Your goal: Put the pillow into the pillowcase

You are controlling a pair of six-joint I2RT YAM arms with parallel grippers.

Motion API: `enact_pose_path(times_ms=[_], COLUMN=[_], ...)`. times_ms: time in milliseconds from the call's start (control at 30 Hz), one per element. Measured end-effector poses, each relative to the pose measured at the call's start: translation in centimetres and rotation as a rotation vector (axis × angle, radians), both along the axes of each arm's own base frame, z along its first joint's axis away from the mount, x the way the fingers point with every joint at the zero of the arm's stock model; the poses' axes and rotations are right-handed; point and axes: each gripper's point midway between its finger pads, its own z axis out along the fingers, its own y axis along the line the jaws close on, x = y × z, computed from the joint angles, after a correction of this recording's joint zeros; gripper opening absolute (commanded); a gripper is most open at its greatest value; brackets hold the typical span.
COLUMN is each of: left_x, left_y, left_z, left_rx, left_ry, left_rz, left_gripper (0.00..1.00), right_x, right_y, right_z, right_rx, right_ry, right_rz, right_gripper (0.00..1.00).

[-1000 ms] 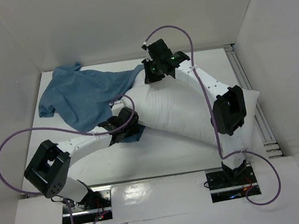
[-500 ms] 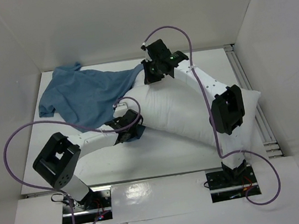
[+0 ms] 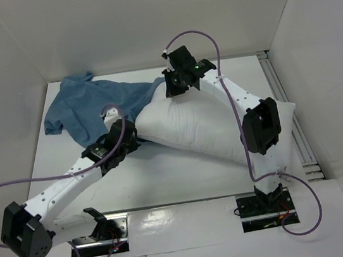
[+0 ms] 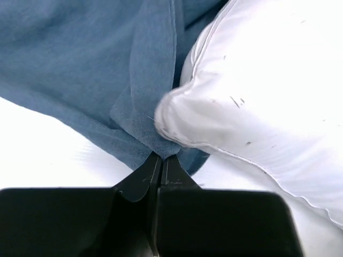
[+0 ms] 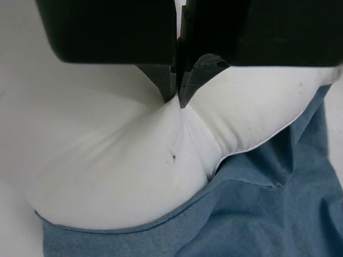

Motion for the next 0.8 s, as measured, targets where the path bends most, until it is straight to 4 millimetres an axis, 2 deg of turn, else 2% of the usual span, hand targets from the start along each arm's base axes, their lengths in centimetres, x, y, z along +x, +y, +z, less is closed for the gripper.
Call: enact_pose_path(times_ms=[67,167,467,800], left_x=[-0.4,-1.0,-2.2,-3.0], left_y=[0.1,0.5,1.3,2.6], left_z=[1.4,2.4,3.8,4.7], left_rx=[-0.041,-0.076,-0.135,-0.183], left_ry=[-0.023,-0.030,-0.030,-0.037], left_rz=[-0.009,-0.016,-0.030,0.001], left_gripper=[0.00,0.00,0.00,0.00], right_x=[-0.1,-0.4,-1.2,-1.1], right_y=[-0.1,-0.1,0.7,0.3], right_z=[-0.4,-0.9,-1.5,-2.5], right_rx=[-0.005,-0.014,-0.109,-0.235], right_ry=[0.006,0.015,-0.024,-0.058], right_rz=[0.001,0.001,-0.027,-0.094], right_gripper=[0.00,0.00,0.00,0.00])
